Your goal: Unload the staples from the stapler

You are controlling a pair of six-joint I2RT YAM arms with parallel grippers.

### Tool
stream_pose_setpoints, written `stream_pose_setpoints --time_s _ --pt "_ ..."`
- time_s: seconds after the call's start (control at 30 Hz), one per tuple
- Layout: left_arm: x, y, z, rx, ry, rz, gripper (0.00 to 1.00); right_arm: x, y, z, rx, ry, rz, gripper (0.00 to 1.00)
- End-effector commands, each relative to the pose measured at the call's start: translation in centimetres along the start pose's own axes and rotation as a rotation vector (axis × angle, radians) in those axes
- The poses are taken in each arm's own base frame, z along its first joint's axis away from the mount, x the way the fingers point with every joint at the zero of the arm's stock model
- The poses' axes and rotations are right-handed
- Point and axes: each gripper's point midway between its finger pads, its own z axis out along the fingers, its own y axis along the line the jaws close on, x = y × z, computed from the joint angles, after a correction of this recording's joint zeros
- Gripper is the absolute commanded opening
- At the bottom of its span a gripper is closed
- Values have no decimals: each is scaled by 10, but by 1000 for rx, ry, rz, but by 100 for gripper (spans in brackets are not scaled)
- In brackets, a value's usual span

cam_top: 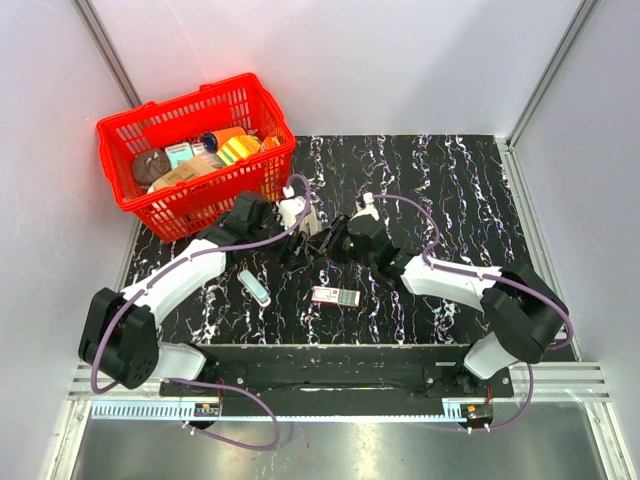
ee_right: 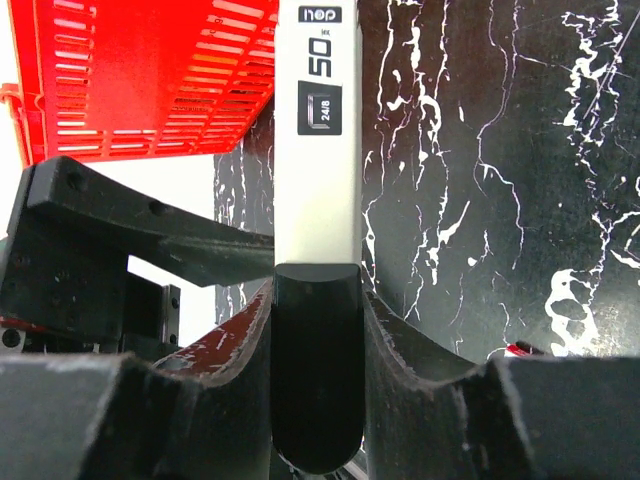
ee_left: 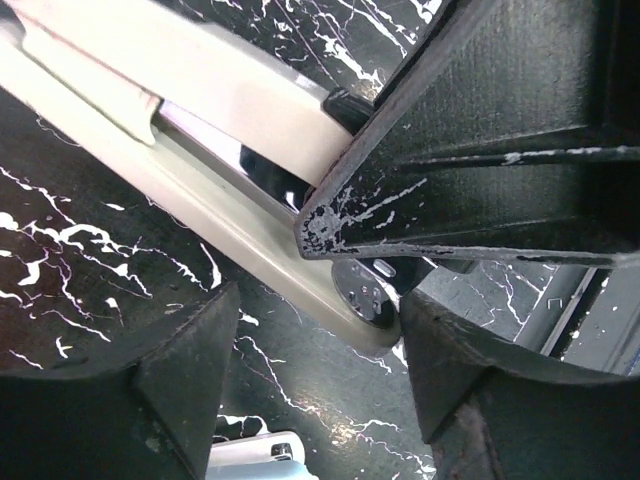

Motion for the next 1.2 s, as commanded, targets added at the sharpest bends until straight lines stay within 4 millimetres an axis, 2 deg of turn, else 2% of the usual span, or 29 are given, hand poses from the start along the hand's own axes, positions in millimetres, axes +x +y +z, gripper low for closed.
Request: stream_pose_setpoints --time_s 0.0,0.13,0.2,0.27,0.33,0.5,0.7,0.8,1.03,1.17 --pt "-22 0 2 23 -48 69 64 -20 67 -21 -221 -60 47 0" --pt "-23 3 3 10 -43 92 48 -16 69 -25 -238 -44 57 0" --pt "-23 5 2 4 -38 115 34 -14 67 -25 -238 -37 60 0" --pt "-23 10 1 -19 -28 137 16 -13 64 -26 -238 -36 56 0" --pt "-24 16 -1 -49 -23 153 4 -9 58 -25 -229 -26 55 0" --pt "-22 23 -2 -87 -13 183 3 -3 47 -22 -213 -14 54 0" --pt "-16 35 -4 -143 7 244 2 4 44 -25 -207 26 -11 0" --pt "-13 50 -7 -212 26 301 2 11 40 -26 -189 67 -124 0" --pt "-13 86 -13 -386 63 470 4 28 14 -32 -152 204 -391 0" --pt "-20 102 -17 -474 50 513 4 31 3 -35 -139 247 -489 0"
